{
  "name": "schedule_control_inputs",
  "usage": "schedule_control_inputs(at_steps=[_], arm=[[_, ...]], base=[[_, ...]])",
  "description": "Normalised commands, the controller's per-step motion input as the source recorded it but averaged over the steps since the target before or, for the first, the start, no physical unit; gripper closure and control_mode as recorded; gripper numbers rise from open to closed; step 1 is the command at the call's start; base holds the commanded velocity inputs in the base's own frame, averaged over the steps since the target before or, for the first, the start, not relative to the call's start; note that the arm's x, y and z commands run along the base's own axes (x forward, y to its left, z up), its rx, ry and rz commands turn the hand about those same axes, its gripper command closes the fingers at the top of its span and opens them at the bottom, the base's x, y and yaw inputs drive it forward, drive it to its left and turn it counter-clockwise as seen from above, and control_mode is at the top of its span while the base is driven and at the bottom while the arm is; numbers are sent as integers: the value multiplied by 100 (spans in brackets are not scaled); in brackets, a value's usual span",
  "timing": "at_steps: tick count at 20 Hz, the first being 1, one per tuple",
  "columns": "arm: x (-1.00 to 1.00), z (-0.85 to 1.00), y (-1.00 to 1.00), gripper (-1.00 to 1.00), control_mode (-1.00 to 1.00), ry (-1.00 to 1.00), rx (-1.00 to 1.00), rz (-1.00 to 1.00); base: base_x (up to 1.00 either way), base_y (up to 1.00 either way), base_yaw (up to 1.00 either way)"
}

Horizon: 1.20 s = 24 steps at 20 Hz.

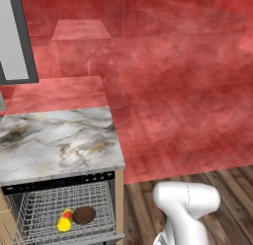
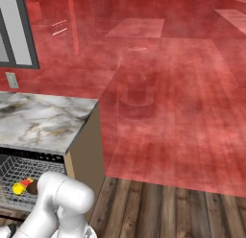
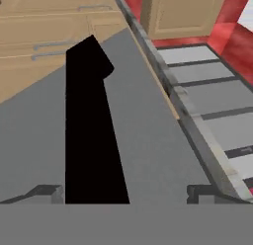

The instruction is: Pick up the cup and bowl from the counter, place them in the dishwasher, and close the dishwasher door.

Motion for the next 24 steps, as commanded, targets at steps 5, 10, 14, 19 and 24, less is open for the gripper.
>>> schedule_control_inputs(at_steps=[5,10,14,19,24], arm=[[100,-22,0,-100,-100,0,25,0],[100,-27,0,-100,-100,0,19,0],[100,-34,0,-100,-100,0,14,0],[97,-41,0,-100,-100,0,6,0],[86,-41,0,-100,-100,-2,0,0]], base=[[0,0,0],[0,0,0],[0,0,0],[0,0,0],[0,0,0]])
